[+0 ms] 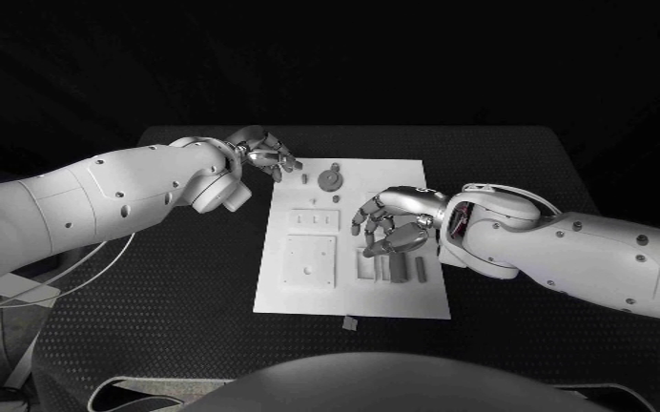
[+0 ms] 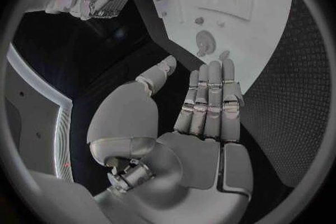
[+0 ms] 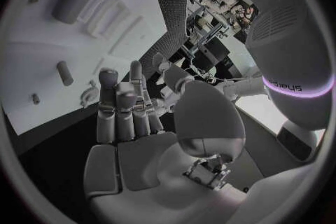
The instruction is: Assemble the parts on the task board
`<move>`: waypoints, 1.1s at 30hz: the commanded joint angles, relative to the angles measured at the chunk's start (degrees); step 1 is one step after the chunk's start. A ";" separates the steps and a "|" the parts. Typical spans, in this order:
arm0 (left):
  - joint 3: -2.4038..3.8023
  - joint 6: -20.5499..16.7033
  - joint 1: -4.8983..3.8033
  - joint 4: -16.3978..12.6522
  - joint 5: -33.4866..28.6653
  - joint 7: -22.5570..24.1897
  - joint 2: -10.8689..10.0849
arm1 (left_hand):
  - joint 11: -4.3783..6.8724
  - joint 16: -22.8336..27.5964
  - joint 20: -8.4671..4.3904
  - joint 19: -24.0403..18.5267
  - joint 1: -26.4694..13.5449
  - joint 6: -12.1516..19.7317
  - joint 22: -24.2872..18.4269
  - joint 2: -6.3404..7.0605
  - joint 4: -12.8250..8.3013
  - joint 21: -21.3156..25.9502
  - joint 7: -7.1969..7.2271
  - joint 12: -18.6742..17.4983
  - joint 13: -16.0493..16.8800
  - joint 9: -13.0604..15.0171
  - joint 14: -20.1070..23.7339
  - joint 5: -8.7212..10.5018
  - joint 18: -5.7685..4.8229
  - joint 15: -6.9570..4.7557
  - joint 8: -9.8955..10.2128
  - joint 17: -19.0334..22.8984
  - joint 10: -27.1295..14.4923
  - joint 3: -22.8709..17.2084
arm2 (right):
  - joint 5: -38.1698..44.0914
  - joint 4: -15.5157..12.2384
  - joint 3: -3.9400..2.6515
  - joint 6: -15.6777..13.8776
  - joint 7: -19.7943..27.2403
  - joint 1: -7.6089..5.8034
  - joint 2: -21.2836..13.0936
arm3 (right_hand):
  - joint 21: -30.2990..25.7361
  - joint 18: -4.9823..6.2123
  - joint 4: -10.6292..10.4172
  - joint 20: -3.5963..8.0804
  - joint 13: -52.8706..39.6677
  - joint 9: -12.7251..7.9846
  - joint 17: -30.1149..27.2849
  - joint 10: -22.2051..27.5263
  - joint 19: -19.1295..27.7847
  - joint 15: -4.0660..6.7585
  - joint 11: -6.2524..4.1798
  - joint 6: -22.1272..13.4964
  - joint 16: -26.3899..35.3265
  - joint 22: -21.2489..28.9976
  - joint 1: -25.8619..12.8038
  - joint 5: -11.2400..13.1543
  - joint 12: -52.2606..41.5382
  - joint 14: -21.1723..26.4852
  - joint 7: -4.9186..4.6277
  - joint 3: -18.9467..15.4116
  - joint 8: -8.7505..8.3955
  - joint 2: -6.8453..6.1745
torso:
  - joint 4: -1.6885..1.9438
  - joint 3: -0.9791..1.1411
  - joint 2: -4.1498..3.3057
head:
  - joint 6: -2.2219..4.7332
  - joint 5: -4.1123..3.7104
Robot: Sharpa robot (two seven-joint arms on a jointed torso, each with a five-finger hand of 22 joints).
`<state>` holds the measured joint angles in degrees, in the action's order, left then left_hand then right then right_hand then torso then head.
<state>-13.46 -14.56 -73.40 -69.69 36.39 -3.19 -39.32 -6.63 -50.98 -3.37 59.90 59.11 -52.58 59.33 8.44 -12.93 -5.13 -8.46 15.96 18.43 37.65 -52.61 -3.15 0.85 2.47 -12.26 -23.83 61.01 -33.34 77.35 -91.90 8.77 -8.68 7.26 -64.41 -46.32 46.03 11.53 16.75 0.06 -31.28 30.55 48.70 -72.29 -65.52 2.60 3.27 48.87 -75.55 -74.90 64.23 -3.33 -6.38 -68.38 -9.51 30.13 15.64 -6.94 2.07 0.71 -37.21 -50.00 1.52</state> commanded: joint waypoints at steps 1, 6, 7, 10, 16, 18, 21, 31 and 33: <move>0.03 -0.49 0.15 0.28 -1.21 1.43 0.35 | 0.08 0.35 0.26 0.07 0.24 -0.10 -0.07 -0.55 0.05 0.35 -0.45 -0.24 -0.10 -0.10 -0.36 0.20 0.75 0.08 -0.37 -0.10 0.40 0.41 | 2.34 -0.70 0.54 2.75 1.65 0.17 -0.03 | -0.36 3.47 -0.04 0.13 -0.29 0.03 -0.09 -0.36 0.48 0.49 -0.01 0.33 0.23 -1.12 0.91 -0.09 -0.32 -0.07 0.04 -0.28 0.22 0.10 | -0.07 -0.04 0.38 | 0.00 0.31; 0.03 -0.16 0.37 0.52 -1.25 1.61 0.60 | 0.08 0.44 0.27 0.09 0.25 -0.10 -0.13 -0.58 0.01 0.40 -0.50 -0.34 -0.14 -0.14 -0.38 0.20 0.75 0.09 -0.38 -0.17 0.47 0.48 | 3.31 -1.84 2.82 3.06 1.72 0.21 0.13 | -0.42 3.47 -0.09 -0.05 -4.55 -0.05 -0.05 -2.01 0.47 1.20 -0.78 0.33 0.31 -1.06 1.75 -0.08 -2.81 -0.01 0.71 -0.94 0.18 0.10 | -0.12 -0.06 0.46 | 0.00 0.38; 0.03 -0.17 0.38 0.52 -1.26 1.62 0.62 | 0.08 0.46 0.27 0.10 0.24 -0.09 -0.13 -0.59 0.01 0.41 -0.50 -0.36 -0.15 -0.15 -0.39 0.20 0.75 0.09 -0.38 -0.18 0.48 0.49 | 3.60 -2.00 3.32 3.01 1.89 0.21 0.13 | -0.45 3.47 -0.18 -0.04 -5.91 -0.07 -0.04 -1.89 0.42 1.34 -0.91 0.32 0.34 -1.04 1.94 -0.07 -3.40 -0.02 0.82 -1.04 0.16 0.13 | -0.12 -0.07 0.48 | 0.00 0.38; 0.03 0.03 0.45 0.65 -1.26 1.71 0.83 | 0.08 0.50 0.27 0.13 0.24 -0.08 -0.16 -0.60 -0.02 0.44 -0.54 -0.42 -0.18 -0.17 -0.42 0.20 0.75 0.09 -0.38 -0.22 0.51 0.54 | 5.19 -2.45 4.87 2.65 2.32 0.25 0.35 | -0.60 3.47 -0.38 -0.10 -11.36 -0.20 0.01 -0.38 0.45 1.75 -1.37 -0.14 0.48 -1.05 3.50 -0.08 -5.16 0.03 1.31 -0.82 -0.08 0.16 | -0.15 -0.09 0.37 | 0.00 0.35; 0.03 0.43 0.60 1.03 -1.36 1.84 1.33 | 0.07 0.59 0.27 0.23 0.22 -0.06 -0.22 -0.70 -0.03 0.48 -0.63 -0.56 -0.24 -0.23 -0.52 0.20 0.77 0.07 -0.39 -0.33 0.59 0.62 | 8.72 -2.64 5.42 2.49 3.26 1.21 1.49 | -0.72 3.47 0.02 -0.28 -16.08 -0.30 0.18 1.71 0.98 2.05 -1.64 -1.16 0.63 -1.16 6.78 -0.12 -5.40 0.38 2.08 0.49 -0.33 -0.11 | -0.15 0.03 0.30 | 0.00 0.83; 0.03 0.66 0.65 1.07 -1.37 1.86 1.45 | 0.07 0.61 0.26 0.27 0.22 -0.05 -0.24 -0.73 -0.05 0.49 -0.65 -0.61 -0.26 -0.26 -0.55 0.20 0.78 0.06 -0.38 -0.38 0.61 0.65 | 9.57 -2.58 5.42 2.60 3.52 1.62 2.03 | -0.72 3.47 0.02 -0.39 -17.21 -0.30 0.23 1.69 1.11 2.22 -1.78 -1.41 0.66 -1.17 7.43 -0.13 -5.60 0.51 2.43 1.08 -0.33 -0.16 | -0.13 0.00 0.22 | 0.00 0.77; 0.03 0.90 0.68 1.19 -1.41 1.93 1.67 | 0.06 0.65 0.26 0.30 0.21 -0.03 -0.26 -0.76 -0.06 0.51 -0.67 -0.67 -0.28 -0.28 -0.59 0.20 0.78 0.06 -0.38 -0.42 0.63 0.69 | 11.32 -2.11 5.42 2.81 3.87 2.60 3.03 | -0.65 3.47 0.05 -0.49 -20.09 -0.27 0.34 1.62 1.21 2.49 -2.08 -1.74 0.66 -1.18 8.05 -0.12 -6.57 0.62 2.77 1.94 -0.26 -0.27 | -0.11 0.00 0.15 | 0.00 0.88; 0.04 1.40 0.71 1.42 -1.43 1.98 2.08 | 0.03 0.80 0.27 0.35 0.10 0.06 -0.36 -0.81 -0.09 0.60 -0.74 -0.88 -0.37 -0.37 -0.64 0.20 0.77 0.05 -0.35 -0.56 0.66 0.87 | 16.25 -0.68 5.40 5.61 3.86 4.97 5.20 | 0.71 3.47 0.03 -0.63 -32.49 -0.16 1.63 6.98 2.27 3.53 -3.28 -4.47 -0.66 -1.28 9.61 -4.54 -20.77 1.74 4.26 4.51 -0.24 -0.55 | -0.03 0.02 0.03 | 0.00 1.24; 0.04 1.47 0.72 1.42 -1.43 1.94 2.07 | 0.02 0.83 0.27 0.36 0.08 0.07 -0.37 -0.82 -0.10 0.61 -0.75 -0.91 -0.38 -0.39 -0.64 0.20 0.77 0.06 -0.35 -0.58 0.66 0.90 | 17.01 -0.28 5.40 5.87 3.64 5.15 5.45 | 0.97 3.47 0.02 -0.60 -33.56 -0.22 1.85 7.56 2.40 3.68 -3.45 -5.10 -0.96 -1.26 9.53 -4.36 -22.76 1.92 4.53 4.45 -0.31 -0.80 | -0.05 0.03 0.02 | 0.00 1.35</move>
<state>-13.46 -14.02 -72.67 -68.20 35.41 -2.09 -37.37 -6.64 -50.54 -3.17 60.11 59.33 -52.61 59.04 8.22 -13.09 -4.71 -8.89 15.29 18.13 37.33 -52.82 -3.15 0.86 2.67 -12.26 -24.34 61.43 -32.86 90.60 -92.40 14.17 -5.05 10.39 -59.37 -41.00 46.75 14.85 16.82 -0.53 -64.57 30.37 50.50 -65.06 -63.45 6.01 -0.21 44.13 -76.28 -74.90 73.63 -7.77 -28.71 -66.47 -4.96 34.51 15.63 -7.53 2.04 0.76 -37.16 -50.00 2.77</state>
